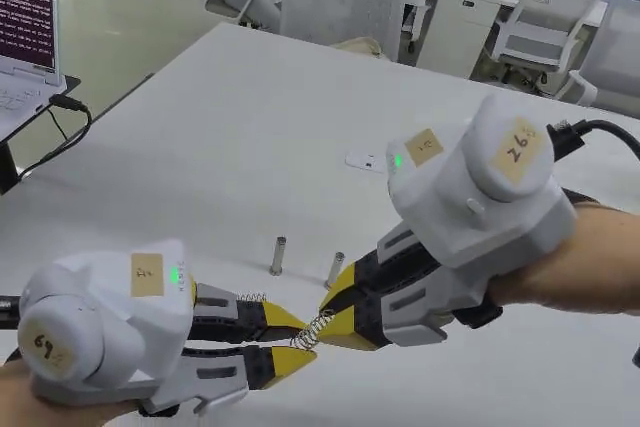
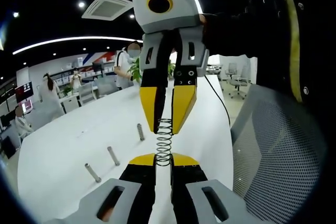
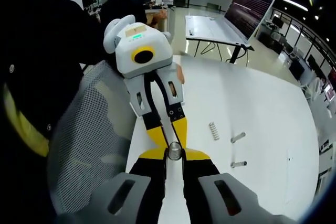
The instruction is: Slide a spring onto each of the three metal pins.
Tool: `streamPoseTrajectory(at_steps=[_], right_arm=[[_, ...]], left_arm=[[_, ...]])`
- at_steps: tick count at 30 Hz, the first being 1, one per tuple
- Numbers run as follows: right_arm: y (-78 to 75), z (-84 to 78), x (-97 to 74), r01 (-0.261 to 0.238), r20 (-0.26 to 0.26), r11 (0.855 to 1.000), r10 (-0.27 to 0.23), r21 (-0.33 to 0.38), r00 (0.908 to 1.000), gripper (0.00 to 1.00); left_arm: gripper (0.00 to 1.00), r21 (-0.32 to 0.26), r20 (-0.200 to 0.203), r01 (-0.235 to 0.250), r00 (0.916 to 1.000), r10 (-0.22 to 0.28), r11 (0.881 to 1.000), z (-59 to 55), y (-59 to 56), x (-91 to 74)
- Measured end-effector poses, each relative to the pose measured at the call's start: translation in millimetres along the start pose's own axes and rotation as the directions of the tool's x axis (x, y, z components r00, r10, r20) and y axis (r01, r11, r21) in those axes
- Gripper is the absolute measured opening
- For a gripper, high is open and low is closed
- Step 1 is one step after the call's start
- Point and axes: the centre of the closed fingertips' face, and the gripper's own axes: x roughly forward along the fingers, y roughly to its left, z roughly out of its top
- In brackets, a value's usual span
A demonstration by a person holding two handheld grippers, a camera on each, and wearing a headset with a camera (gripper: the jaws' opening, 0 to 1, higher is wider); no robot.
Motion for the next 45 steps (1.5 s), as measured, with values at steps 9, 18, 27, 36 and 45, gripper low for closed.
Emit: streamPoseTrajectory(at_steps=[9,18,27,36,45], right_arm=[[0.7,2.5,2.4,-0.009,-0.037,0.999,0.007,-0.038,0.9993,0.09],[-2.8,0.0,7.1,-0.024,-0.061,0.999,0.022,-0.033,0.9979,0.11],[-5.2,-0.8,11.2,-0.034,-0.067,0.999,0.032,-0.024,0.9972,0.10],[-5.2,1.9,13.3,-0.041,-0.081,0.999,0.039,-0.029,0.9959,0.10],[-5.2,-1.2,12.5,-0.045,-0.113,0.998,0.041,-0.037,0.9927,0.09]], left_arm=[[0.02,-0.005,0.008,0.001,1.0000,-0.001,1.000,0.6,0.3,0.5],[0.02,-0.010,0.033,0.002,0.9995,-0.002,1.000,3.2,1.4,-0.5],[0.02,-0.028,0.066,-0.004,0.9978,0.006,1.000,7.6,4.9,-2.9],[0.02,-0.034,0.085,-0.004,0.9963,0.007,0.999,10.9,6.2,-3.3],[0.02,-0.035,0.088,0.003,0.9961,0.000,0.999,12.1,4.7,-1.0]])
